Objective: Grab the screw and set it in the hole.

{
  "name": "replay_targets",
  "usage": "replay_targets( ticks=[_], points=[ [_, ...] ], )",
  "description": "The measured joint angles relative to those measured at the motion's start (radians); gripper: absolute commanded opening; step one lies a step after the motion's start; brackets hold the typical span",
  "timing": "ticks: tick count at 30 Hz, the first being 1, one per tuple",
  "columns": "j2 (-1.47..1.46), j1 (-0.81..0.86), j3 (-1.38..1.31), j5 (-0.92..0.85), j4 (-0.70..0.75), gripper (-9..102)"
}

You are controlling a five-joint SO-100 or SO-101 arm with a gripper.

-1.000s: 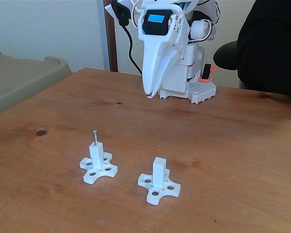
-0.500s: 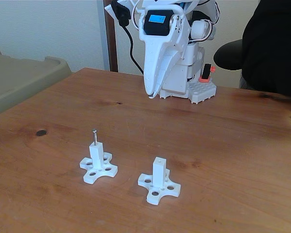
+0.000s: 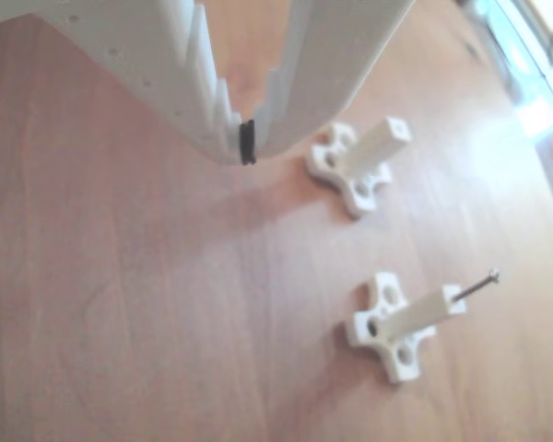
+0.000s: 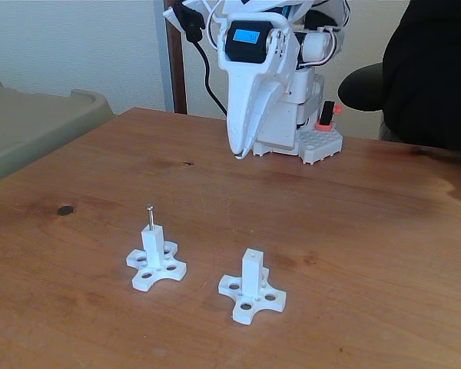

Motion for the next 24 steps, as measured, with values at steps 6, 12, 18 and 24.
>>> replay_targets(
  ticks=[6, 12, 18, 24],
  points=[
    [-0.255, 0.0, -0.196, 0.014, -0.018, -4],
    [-0.44, 0.02, -0.371, 0.043, -0.018, -4],
    [-0.721, 0.021, -0.623, 0.071, 0.015, 2],
    [-0.936, 0.023, -0.792, 0.074, 0.021, 3]
  ],
)
